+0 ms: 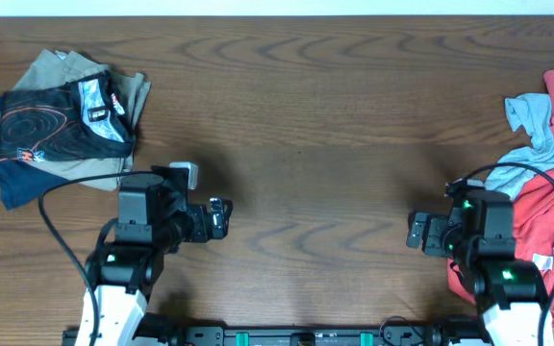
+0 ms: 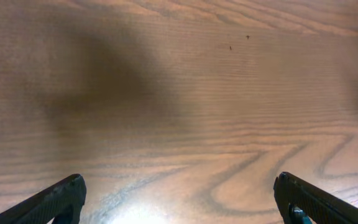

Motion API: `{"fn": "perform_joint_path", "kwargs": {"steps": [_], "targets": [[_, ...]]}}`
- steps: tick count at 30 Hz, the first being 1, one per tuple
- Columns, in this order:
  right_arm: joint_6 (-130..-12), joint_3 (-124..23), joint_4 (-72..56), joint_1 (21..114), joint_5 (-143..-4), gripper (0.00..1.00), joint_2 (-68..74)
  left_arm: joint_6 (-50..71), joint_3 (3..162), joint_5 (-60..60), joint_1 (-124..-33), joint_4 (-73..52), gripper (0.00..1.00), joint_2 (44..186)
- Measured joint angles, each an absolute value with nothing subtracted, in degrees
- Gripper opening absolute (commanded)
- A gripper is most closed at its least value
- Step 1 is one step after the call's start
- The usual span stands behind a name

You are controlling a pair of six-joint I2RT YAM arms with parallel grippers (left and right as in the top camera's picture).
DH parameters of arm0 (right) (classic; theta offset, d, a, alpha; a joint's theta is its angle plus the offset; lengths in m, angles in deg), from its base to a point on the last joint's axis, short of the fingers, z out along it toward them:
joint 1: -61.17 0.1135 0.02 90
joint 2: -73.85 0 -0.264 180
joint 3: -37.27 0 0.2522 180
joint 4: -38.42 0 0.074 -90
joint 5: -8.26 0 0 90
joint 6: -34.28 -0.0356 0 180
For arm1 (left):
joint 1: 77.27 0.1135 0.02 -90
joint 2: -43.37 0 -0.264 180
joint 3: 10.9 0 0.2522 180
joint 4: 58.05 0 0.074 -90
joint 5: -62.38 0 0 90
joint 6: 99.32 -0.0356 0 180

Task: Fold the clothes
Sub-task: 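Reach the right gripper to the red shirt and grasp it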

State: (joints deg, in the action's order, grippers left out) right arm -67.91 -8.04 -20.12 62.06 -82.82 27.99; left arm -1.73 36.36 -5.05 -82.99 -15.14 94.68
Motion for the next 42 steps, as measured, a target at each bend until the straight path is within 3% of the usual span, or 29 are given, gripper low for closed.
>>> {"fn": "perform_joint_path", "kwargs": {"steps": [8, 12, 14, 18, 20, 30, 35, 39, 42], "targets": [[-79.78, -8.04, -19.51, 62.06, -94.36, 0.98, 15.42, -1.62, 36.38, -5.03, -82.99, -20.91, 0.98, 98.17], [-83.14, -8.04, -18.74, 62.06, -95.95, 0.82, 8.08, -1.62, 36.38, -5.03, -82.99, -22.44, 0.98, 100.10], [-85.18, -8.04, -18.11, 62.06, -96.65, 0.69, 4.47, -1.62, 36.38, -5.03, -82.99, -22.73, 0.98, 101.15], [-87.32, -8.04, -16.38, 62.06, -97.20, 0.13, -0.58, -1.62, 36.38, -5.03, -82.99, -22.75, 0.98, 102.59], [-88.06, -8.04, -15.81, 62.06, -97.24, 0.01, -1.98, -1.62, 36.38, -5.03, -82.99, -22.90, 0.98, 102.78], [-89.42, -14.48, -23.66, 57.91, -97.75, 0.01, 0.08, -1.62, 36.38, -5.03, -82.99, -25.42, 0.98, 102.83], [-86.86, -19.49, -23.94, 54.47, -96.26, 0.50, 1.72, -1.62, 36.38, -5.03, -82.99, -25.72, 0.98, 102.83], [-85.57, -18.18, -23.11, 54.28, -94.62, 0.61, 1.76, -1.62, 36.38, -5.03, -82.99, -25.70, 0.98, 102.85], [-85.20, -14.90, -19.70, 54.28, -94.27, 0.61, 1.72, -1.62, 36.38, -5.03, -82.99, -25.74, 0.98, 102.85]]}}
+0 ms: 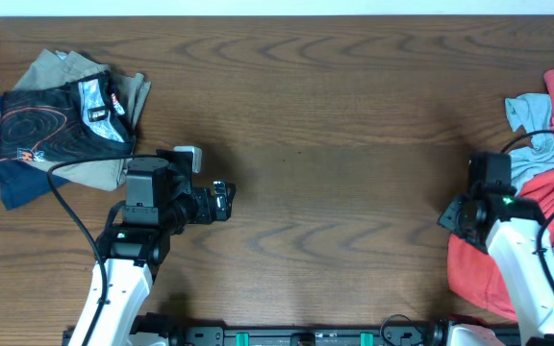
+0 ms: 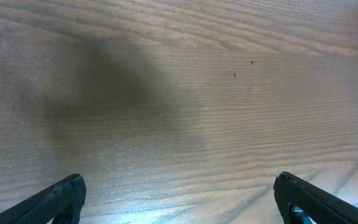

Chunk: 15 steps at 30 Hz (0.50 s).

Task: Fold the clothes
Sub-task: 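Reach the right gripper to the red shirt and grasp it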

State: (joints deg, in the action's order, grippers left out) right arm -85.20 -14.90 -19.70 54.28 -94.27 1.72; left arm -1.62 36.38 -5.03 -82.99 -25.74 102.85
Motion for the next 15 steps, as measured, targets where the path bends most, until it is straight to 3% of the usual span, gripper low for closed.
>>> {"fn": "perform_joint_path", "kwargs": {"steps": [3, 6, 7, 9, 15], "targets": [[-85.18, -10.51, -15.53, 54.28, -94.23, 0.50, 1.32, -1.62, 36.40, -5.03, -82.99, -25.74, 0.98, 102.85], [-85.48, -6.83, -12.29, 54.28, -94.66, 0.47, 0.75, -1.62, 36.40, -5.03, -82.99, -25.74, 0.98, 102.85], [-85.46, -6.03, -11.46, 54.28, -94.86, 0.41, 0.69, -1.62, 36.38, -5.03, -82.99, -25.74, 0.98, 102.85], [-85.42, -4.87, -10.55, 54.28, -95.45, 0.01, 0.60, -1.62, 36.40, -5.03, -82.99, -25.74, 0.98, 102.85], [-85.66, -5.17, -12.23, 53.64, -96.48, 0.01, 0.60, -1.62, 36.38, -5.03, -82.99, -25.74, 0.98, 102.85]]}}
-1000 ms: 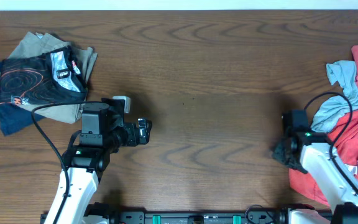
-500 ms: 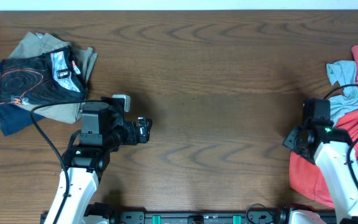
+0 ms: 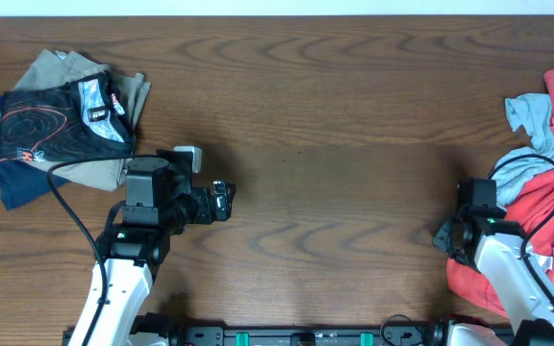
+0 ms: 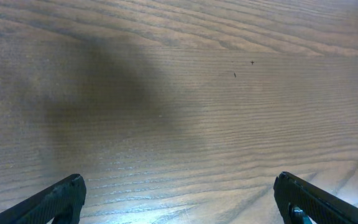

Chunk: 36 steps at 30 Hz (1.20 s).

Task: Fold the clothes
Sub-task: 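Reach the right gripper to the red shirt and grasp it, then lift the red shirt with the right gripper and drag it leftward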

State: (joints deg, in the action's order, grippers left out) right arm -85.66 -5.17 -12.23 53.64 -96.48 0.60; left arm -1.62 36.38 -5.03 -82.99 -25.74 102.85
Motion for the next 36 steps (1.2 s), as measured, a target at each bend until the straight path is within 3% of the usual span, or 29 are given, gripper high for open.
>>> {"fn": "perform_joint_path", "kwargs": {"steps": [5, 12, 23, 30, 36], "targets": [[-84.94, -14.33, -23.42, 51.74, -96.59, 0.01, 0.75, -1.62, 36.40, -5.01, -82.99, -25.81, 0.98, 102.85], [-80.21, -40.43, -34.37, 43.70, -96.41, 0.01, 0.97, -1.62, 36.49, -5.01, -82.99, -25.94, 0.98, 102.85], [-71.08, -61.06, -29.04, 28.25, -86.47, 0.01, 1.37, -1.62, 36.49, -5.01, -82.99, -25.92, 0.98, 102.85], [-68.65, -76.86, -23.16, 25.93, -81.42, 0.01, 1.58, -1.62, 36.49, -5.01, -82.99, -25.92, 0.98, 102.85], [-67.45, -78.59, -20.80, 25.93, -77.94, 0.01, 1.82, -1.62, 36.49, -5.01, -82.99, -25.92, 0.98, 102.85]]}}
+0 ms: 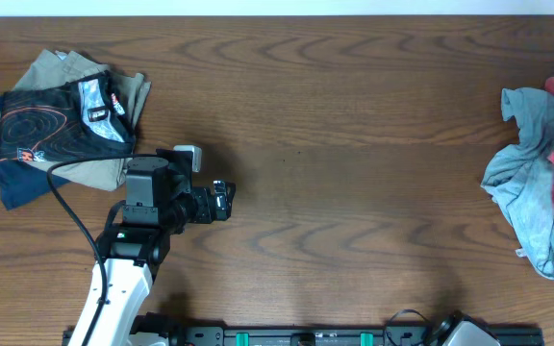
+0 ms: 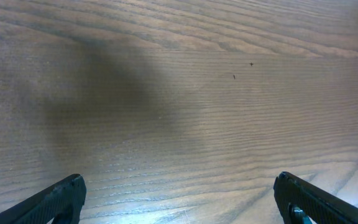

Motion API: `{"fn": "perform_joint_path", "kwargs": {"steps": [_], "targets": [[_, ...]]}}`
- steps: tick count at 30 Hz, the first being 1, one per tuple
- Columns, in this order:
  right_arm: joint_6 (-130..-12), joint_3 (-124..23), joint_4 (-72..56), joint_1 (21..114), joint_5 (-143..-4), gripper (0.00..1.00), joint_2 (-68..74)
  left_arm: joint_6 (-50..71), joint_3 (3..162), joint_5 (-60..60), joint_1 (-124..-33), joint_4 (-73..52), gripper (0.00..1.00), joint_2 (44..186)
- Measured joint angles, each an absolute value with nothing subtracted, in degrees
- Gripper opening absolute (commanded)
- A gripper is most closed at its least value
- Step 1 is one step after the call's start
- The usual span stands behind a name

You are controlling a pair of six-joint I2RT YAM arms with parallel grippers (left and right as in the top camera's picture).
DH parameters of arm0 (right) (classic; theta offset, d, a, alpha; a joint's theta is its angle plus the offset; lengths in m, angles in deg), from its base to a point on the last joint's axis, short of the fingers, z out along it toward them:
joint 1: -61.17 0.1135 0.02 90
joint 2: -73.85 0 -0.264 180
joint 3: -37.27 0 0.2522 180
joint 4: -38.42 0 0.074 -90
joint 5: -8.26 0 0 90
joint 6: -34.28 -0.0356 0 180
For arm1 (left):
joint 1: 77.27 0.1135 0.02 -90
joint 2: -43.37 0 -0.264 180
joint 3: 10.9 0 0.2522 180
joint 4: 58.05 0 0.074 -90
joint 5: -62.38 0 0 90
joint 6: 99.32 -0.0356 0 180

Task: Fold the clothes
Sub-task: 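Lift the red shirt with the right gripper and drag it leftward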

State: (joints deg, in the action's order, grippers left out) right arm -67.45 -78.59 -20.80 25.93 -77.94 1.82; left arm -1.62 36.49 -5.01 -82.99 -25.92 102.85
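Observation:
An unfolded heap lies at the table's right edge: a light blue shirt [image 1: 532, 197] with a red garment partly under it and cut off by the frame. At the far left sits a stack of folded clothes [image 1: 56, 120], a black printed piece on top. My left gripper [image 1: 224, 200] hovers over bare wood left of centre, pointing right. In the wrist view the left gripper [image 2: 179, 190] is open, its fingers [image 2: 64, 196] wide apart with only table between them. The right gripper is out of view.
The brown wooden table [image 1: 335, 115] stretches between the two piles. A white bit of the right arm's base [image 1: 460, 332] shows at the front edge. The left arm's black cable [image 1: 70, 216] loops beside the folded stack.
The right arm, then beside the heap at the front right, has left the overhead view. The red cloth at the front right no longer shows there, and the blue shirt lies lower. The left arm is unchanged.
At first both arms sat low at the front, the right one against the red and blue heap. Then the left gripper stood slightly further out, and the right arm was turned into the heap. Now the right arm is out of view and the heap has changed shape.

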Motion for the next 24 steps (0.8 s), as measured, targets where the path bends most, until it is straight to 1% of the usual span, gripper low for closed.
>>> {"fn": "perform_joint_path", "kwargs": {"steps": [2, 6, 9, 11, 16, 20, 24], "targets": [[-67.19, -78.59, -18.63, 25.97, -73.07, 0.01, 0.95, -1.62, 36.49, -5.01, -82.99, -25.92, 0.98, 102.85], [-67.14, -78.59, -14.68, 28.22, -57.31, 0.01, -1.32, -1.62, 36.49, -5.01, -82.99, -25.94, 0.98, 102.85], [-67.14, -78.59, -16.58, 34.19, -46.05, 0.01, -3.36, -1.62, 36.49, -5.03, -82.99, -25.94, 0.98, 102.85], [-66.79, -78.59, -20.58, 39.87, -41.14, 0.01, -5.04, -1.62, 36.49, -5.03, -82.99, -25.96, 0.98, 102.85], [-64.61, -78.57, -28.66, 53.12, -36.28, 0.01, -10.90, -1.62, 36.49, -5.03, -82.99, -25.98, 0.98, 102.85], [-62.77, -78.55, -29.54, 62.10, -35.41, 0.01, -17.04, -1.62, 36.49, -5.03, -82.99, -25.98, 0.98, 102.85], [-61.46, -78.55, -28.86, 68.75, -36.24, 0.02, -22.61, -1.62, 36.49, -5.03, -82.99, -25.94, 0.98, 102.85]]}}
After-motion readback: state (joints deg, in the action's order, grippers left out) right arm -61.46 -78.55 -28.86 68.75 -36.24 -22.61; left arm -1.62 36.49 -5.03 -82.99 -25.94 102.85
